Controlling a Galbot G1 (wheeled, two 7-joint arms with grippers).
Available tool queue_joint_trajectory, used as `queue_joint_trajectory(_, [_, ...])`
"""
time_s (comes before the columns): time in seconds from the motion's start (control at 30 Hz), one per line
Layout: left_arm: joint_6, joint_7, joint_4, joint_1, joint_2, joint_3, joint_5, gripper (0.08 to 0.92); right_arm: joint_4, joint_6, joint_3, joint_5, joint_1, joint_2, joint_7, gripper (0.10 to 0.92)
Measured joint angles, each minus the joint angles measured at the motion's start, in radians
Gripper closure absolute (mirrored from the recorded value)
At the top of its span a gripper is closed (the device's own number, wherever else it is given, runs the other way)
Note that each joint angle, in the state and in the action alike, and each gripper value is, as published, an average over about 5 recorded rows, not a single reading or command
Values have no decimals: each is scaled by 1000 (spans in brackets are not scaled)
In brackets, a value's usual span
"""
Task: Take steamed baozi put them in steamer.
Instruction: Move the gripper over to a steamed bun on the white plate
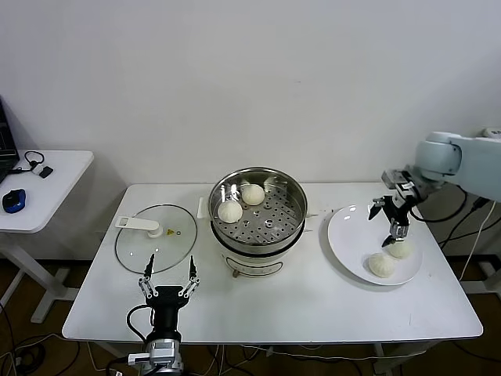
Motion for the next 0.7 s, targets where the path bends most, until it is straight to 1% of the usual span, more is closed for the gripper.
queue_joint_trajectory(0.33, [-6, -7, 18, -1, 0, -4, 12, 177, -79, 40, 111, -83, -175, -29, 0, 203])
queue_joint_trajectory(0.7, [-8, -12, 37, -11, 0, -12, 14, 177, -159, 68, 223, -138, -325, -30, 2, 203])
